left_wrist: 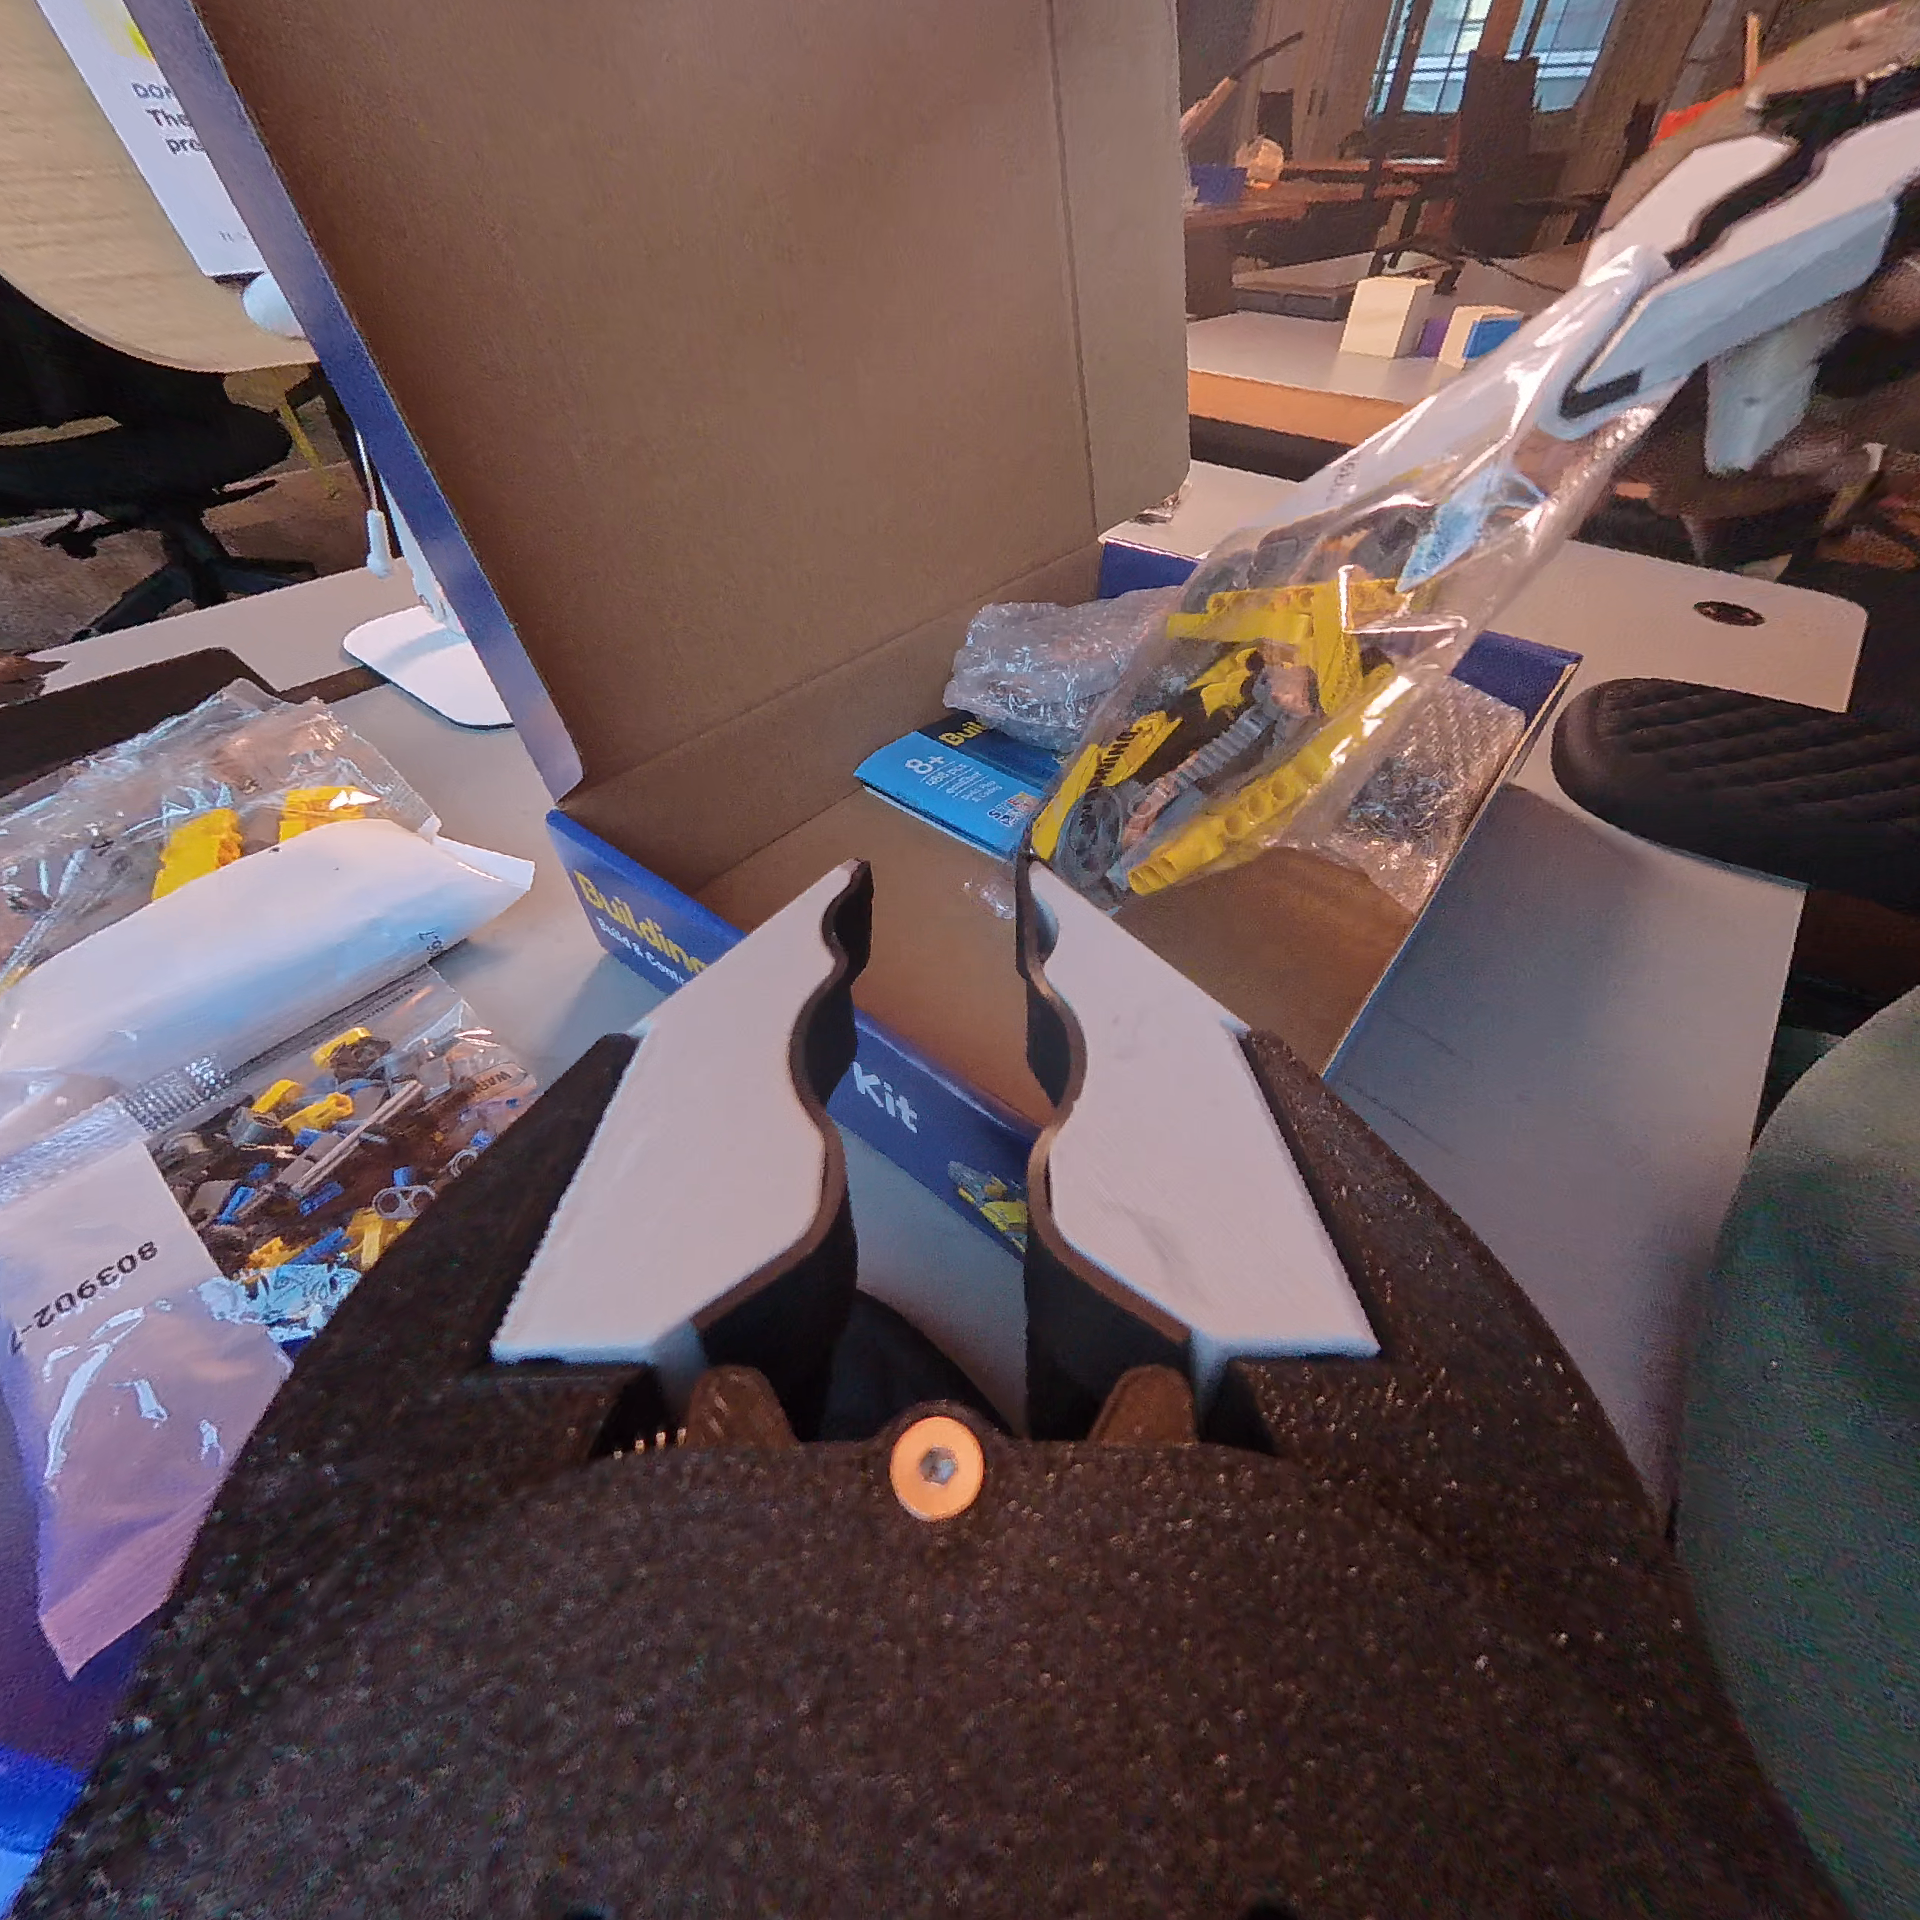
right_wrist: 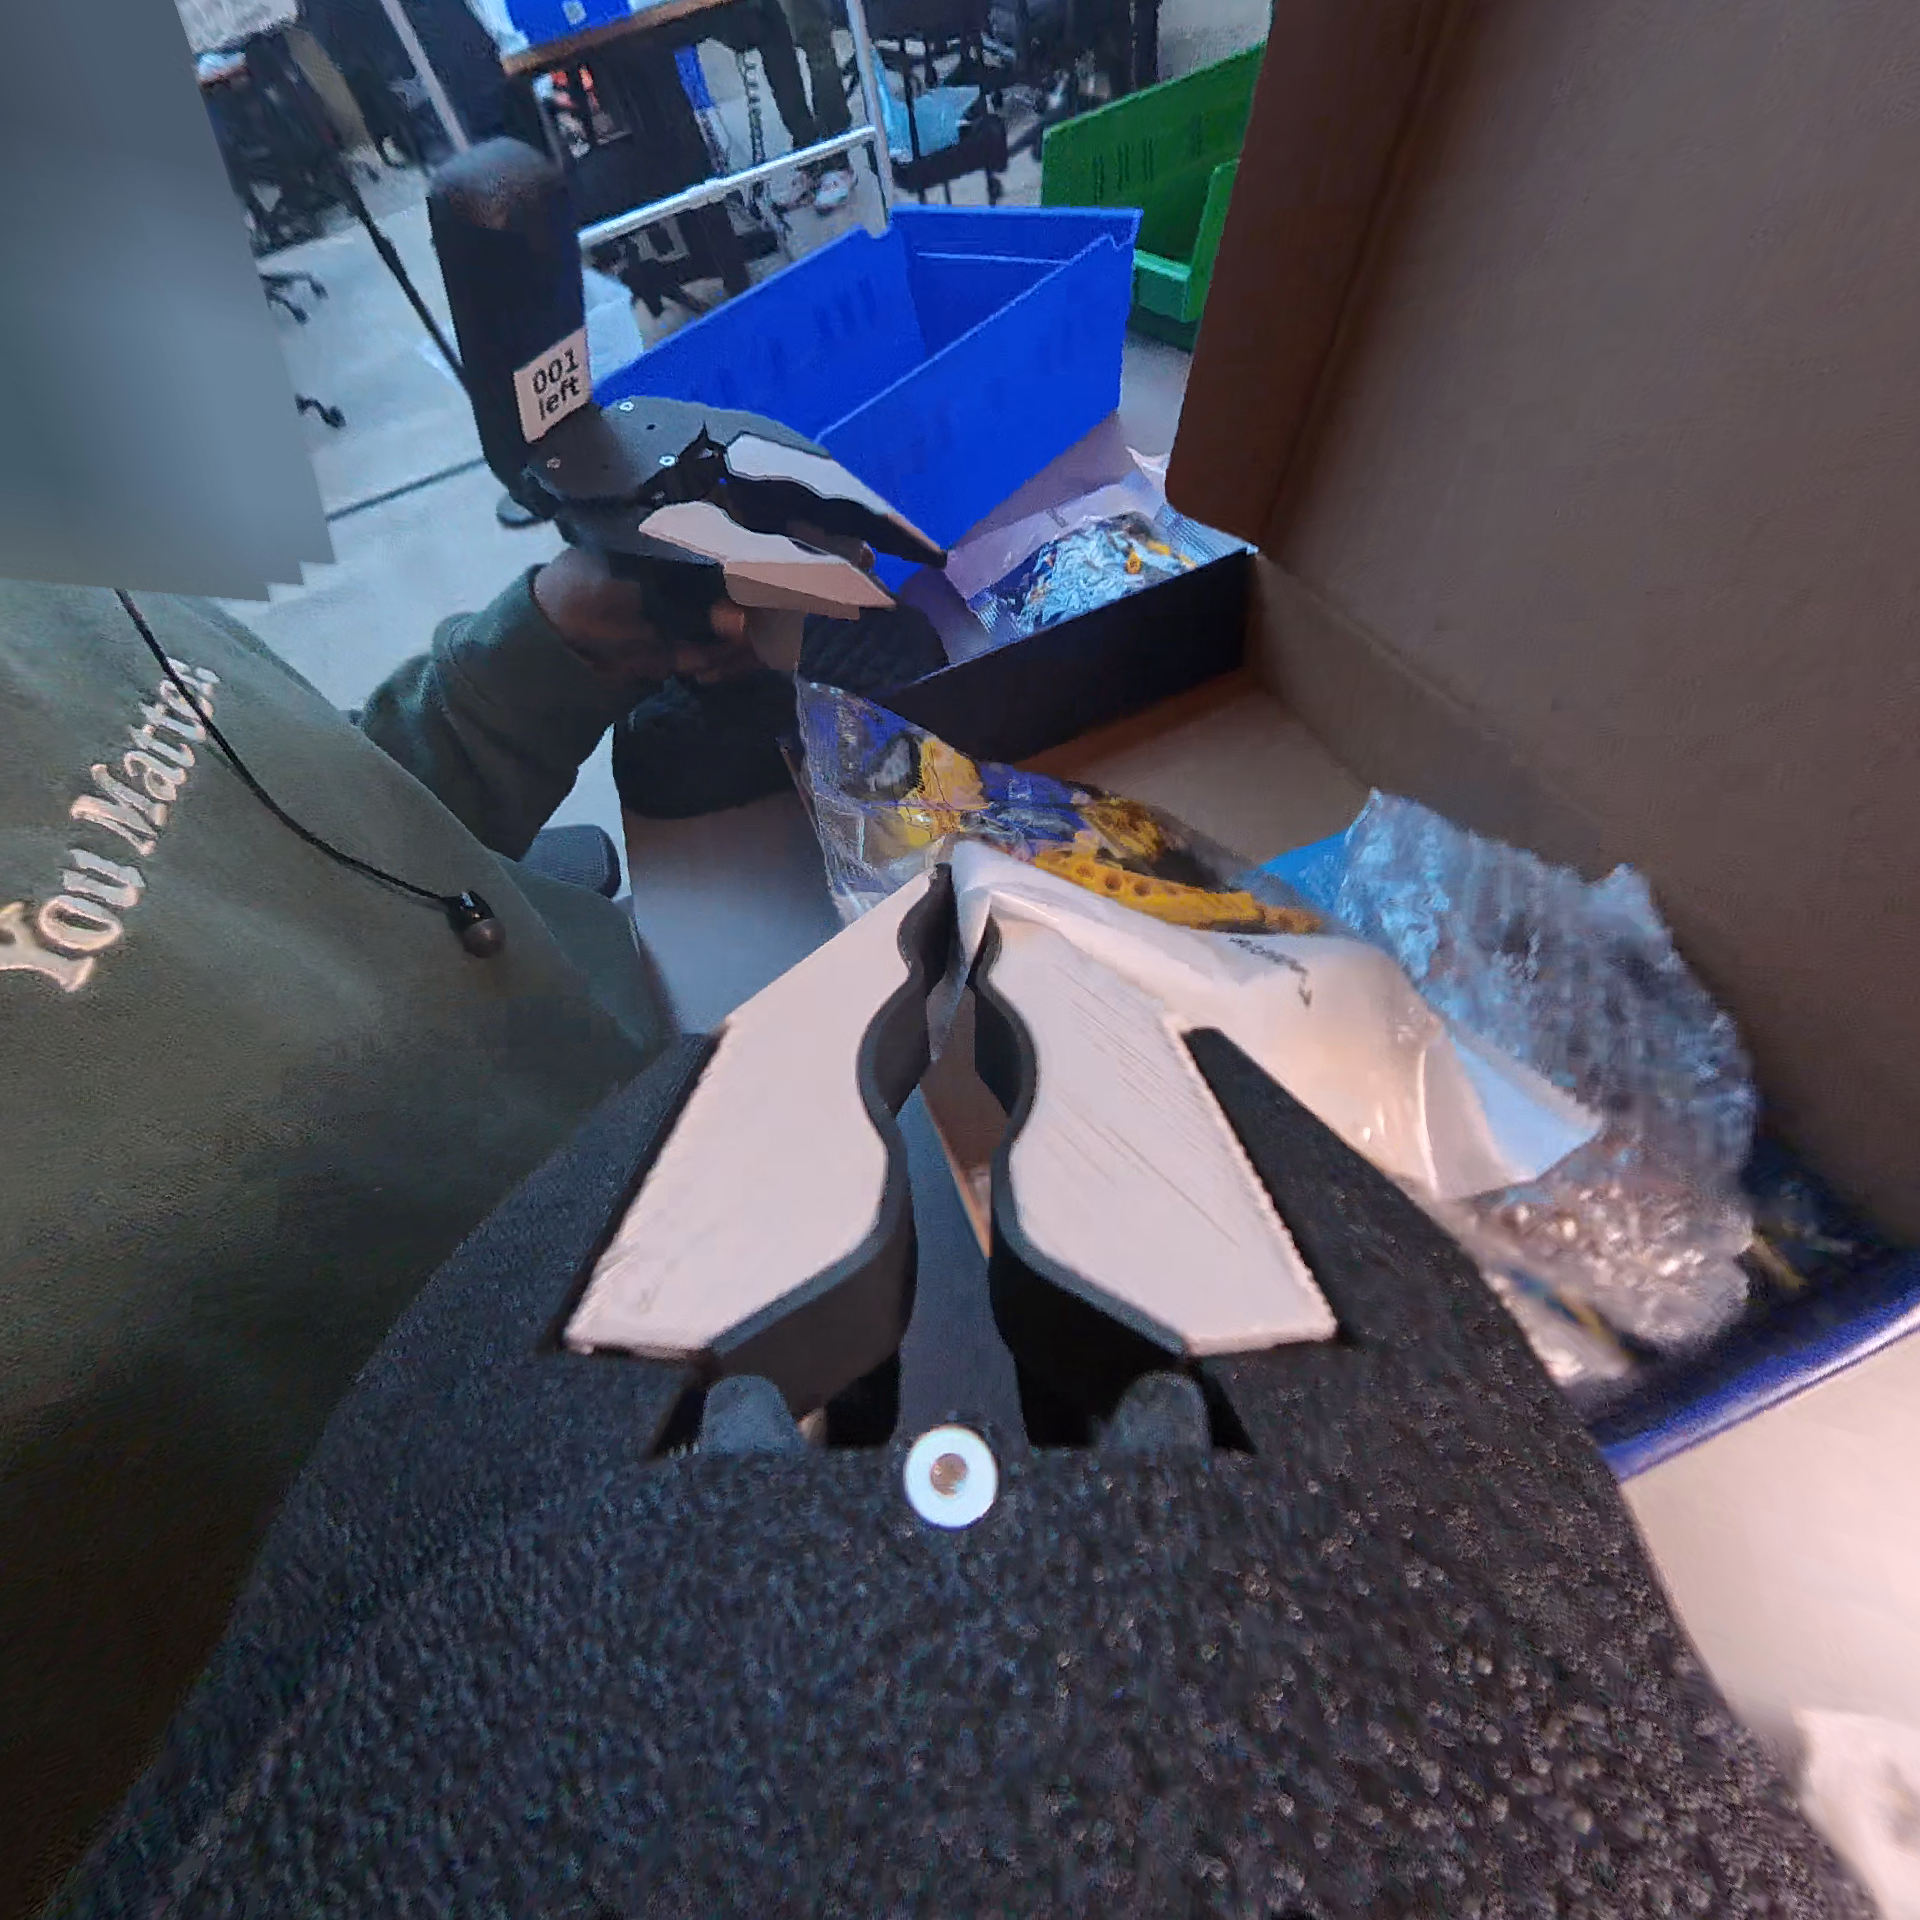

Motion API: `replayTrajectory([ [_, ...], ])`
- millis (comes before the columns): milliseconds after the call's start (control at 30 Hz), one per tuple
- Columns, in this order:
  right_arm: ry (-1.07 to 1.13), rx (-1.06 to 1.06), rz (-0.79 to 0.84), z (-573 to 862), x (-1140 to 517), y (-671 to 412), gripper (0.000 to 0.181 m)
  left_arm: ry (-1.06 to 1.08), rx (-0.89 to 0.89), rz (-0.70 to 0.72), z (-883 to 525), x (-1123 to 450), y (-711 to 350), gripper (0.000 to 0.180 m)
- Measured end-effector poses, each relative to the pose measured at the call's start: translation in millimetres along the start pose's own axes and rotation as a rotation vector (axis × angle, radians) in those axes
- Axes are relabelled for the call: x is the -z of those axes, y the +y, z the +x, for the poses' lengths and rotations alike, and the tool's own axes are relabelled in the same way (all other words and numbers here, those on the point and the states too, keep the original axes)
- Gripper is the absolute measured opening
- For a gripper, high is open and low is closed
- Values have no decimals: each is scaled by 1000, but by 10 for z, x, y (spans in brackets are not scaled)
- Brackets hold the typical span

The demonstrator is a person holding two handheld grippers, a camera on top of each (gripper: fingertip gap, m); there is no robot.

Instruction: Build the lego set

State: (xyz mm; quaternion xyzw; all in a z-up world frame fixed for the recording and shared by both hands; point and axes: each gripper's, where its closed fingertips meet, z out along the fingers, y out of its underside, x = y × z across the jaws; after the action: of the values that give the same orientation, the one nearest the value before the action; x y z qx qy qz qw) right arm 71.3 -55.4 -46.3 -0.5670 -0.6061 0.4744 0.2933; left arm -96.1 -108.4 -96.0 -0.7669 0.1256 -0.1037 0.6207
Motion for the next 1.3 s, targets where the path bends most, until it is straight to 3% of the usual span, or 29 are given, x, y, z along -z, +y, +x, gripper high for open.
replayTrajectory([
  [467,-72,352,-104,457,-507,-827,0,119,87,76,86,58,-134,29],
  [567,-231,516,-44,122,-508,-982,0,212,160,155,123,94,-322,40],
  [700,-450,575,49,-243,-274,-1068,0,396,307,248,146,79,-584,64],
  [767,-505,545,-5,-222,-203,-899,0,487,362,171,225,-84,-539,81],
  [833,-522,502,-69,-148,-158,-677,0,576,360,76,395,-247,-457,86],
  [1000,-303,363,-292,459,-91,-30,0,561,194,-201,618,-640,-73,57],
  [1167,-292,179,-382,636,178,370,0,506,76,-343,625,-816,115,55],
  [1300,-232,181,-557,776,350,783,0,509,16,-439,652,-850,167,56],
])
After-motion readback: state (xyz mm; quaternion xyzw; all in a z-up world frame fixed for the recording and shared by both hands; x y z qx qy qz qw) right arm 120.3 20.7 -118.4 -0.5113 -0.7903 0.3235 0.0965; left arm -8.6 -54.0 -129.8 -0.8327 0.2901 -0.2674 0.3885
